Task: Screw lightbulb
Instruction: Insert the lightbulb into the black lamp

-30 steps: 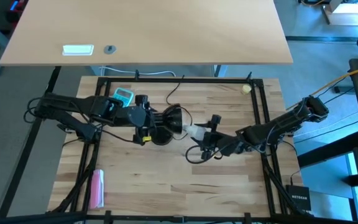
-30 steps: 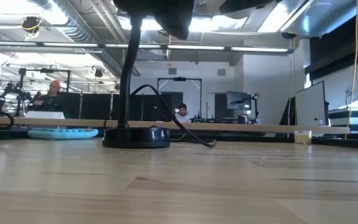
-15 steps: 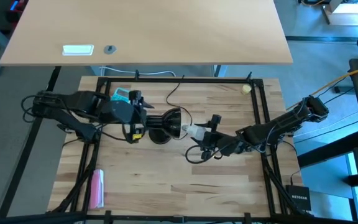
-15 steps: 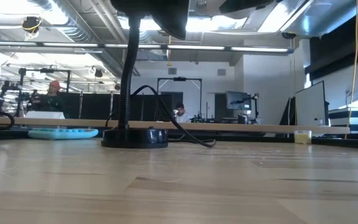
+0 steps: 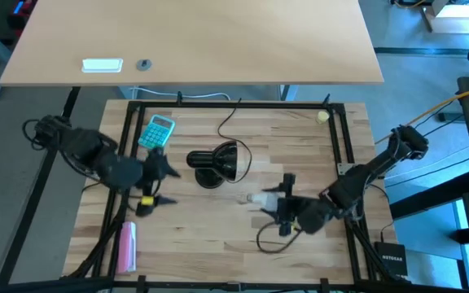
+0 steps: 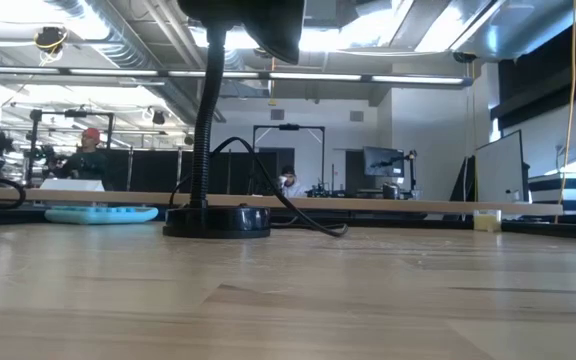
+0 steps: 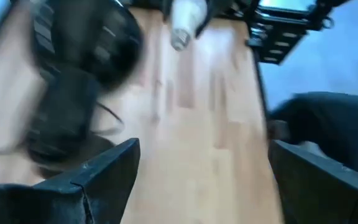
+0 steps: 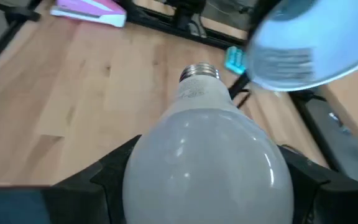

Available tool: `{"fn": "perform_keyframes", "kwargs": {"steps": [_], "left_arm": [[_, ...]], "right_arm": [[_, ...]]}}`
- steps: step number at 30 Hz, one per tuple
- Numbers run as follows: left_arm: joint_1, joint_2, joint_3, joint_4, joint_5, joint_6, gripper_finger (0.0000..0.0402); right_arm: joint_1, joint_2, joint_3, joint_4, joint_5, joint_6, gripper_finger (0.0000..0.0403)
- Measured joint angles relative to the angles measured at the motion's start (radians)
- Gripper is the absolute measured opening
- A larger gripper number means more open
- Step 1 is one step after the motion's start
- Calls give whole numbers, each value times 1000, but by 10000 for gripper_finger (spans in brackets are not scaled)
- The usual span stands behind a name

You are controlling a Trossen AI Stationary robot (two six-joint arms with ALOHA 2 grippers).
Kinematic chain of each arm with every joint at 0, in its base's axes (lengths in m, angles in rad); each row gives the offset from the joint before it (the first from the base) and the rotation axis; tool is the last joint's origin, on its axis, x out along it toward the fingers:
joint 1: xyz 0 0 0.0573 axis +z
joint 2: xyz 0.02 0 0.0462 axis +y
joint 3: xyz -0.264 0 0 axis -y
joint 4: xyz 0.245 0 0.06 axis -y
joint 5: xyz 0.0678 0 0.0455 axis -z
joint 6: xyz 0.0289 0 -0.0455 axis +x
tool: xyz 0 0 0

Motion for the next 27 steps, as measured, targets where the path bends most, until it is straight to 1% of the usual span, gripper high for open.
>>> {"fn": "perform_keyframes", "kwargs": {"steps": [3, 6, 9, 12, 16, 18, 23, 27], "left_arm": [[-70, 1, -87, 106, -41, -99, 343], [-112, 4, -184, 265, -95, -165, 343], [-120, 21, -279, 467, -129, -191, 343], [-116, 59, -359, 666, -139, -209, 343], [-95, 134, -422, 892, -144, -219, 343], [-83, 175, -426, 959, -155, -230, 343], [-55, 251, -426, 1094, -167, -238, 343], [-42, 274, -426, 1141, -164, -237, 343]], "right_arm": [[34, 53, 0, 94, 43, -26, 262], [47, 119, 0, 262, 39, -134, 262], [46, 178, 0, 436, 30, -260, 262], [46, 224, 0, 589, 28, -375, 262], [46, 261, 0, 761, 13, -511, 262], [46, 268, 1, 792, 10, -544, 262], [45, 269, 1, 793, 19, -551, 262], [45, 269, 1, 793, 37, -551, 262]]}}
